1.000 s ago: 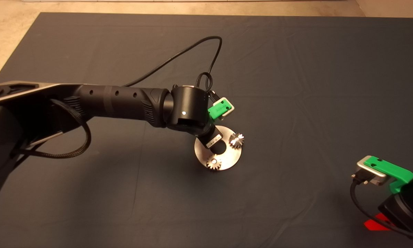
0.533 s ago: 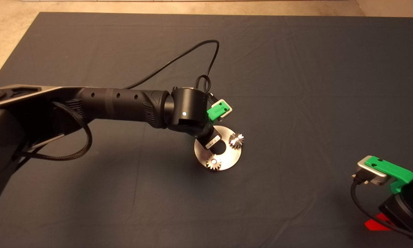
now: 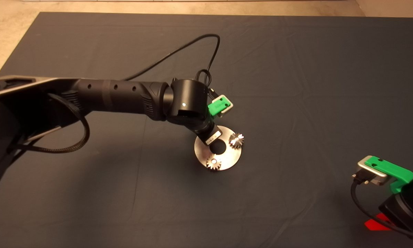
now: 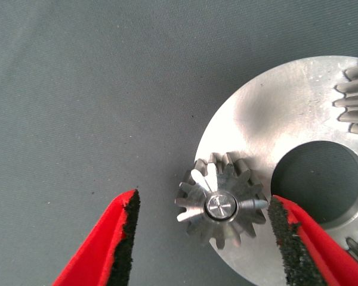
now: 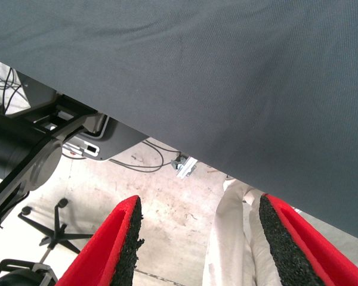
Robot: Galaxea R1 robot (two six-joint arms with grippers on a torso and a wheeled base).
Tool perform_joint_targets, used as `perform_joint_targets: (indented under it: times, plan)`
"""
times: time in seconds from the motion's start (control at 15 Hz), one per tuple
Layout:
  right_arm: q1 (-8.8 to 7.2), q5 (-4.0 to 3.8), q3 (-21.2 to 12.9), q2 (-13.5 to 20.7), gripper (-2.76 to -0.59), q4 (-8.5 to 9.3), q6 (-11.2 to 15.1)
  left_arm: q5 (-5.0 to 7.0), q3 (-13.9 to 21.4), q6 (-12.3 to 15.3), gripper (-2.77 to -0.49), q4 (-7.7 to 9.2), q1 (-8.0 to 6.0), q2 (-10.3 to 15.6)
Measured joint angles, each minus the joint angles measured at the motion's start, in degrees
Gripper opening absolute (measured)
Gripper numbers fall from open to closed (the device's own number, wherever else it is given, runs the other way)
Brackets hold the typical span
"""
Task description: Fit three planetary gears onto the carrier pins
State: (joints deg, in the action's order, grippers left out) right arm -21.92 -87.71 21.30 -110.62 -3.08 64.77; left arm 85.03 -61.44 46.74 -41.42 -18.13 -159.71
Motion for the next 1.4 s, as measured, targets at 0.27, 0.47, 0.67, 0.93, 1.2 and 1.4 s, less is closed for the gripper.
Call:
perform_joint_targets:
  times: [0.27, 0.47, 0.67, 0.93, 1.2, 1.4]
  plan:
    - [-0.01, 0.01, 0.00, 0.05, -1.91, 0.00, 0.00, -0.06, 0.00, -0.07, -1.54, 4.93, -1.08, 0.01]
    - [-0.01, 0.00, 0.00, 0.80, -1.91, 0.00, 0.00, 0.06, 0.00, -1.66, -1.53, 9.37, -2.46, 0.06]
    - [-0.01, 0.00, 0.00, 0.78, -1.91, 0.00, 0.00, 0.99, 0.01, -3.15, -1.53, 14.37, -3.40, 0.73]
    - [0.01, -0.02, -0.16, -0.57, -1.91, 0.00, 0.02, 2.34, 0.68, -2.71, -1.52, 16.43, -4.56, 2.08]
    - [0.01, -0.21, -0.16, -8.53, -1.91, -0.02, 1.73, 2.04, 6.22, 3.59, -1.52, 17.34, -4.78, 8.06]
    - [0.04, 0.00, -0.16, -17.67, -1.91, -0.08, 4.37, 2.27, 14.51, 10.68, -1.52, 17.47, -4.77, 17.12]
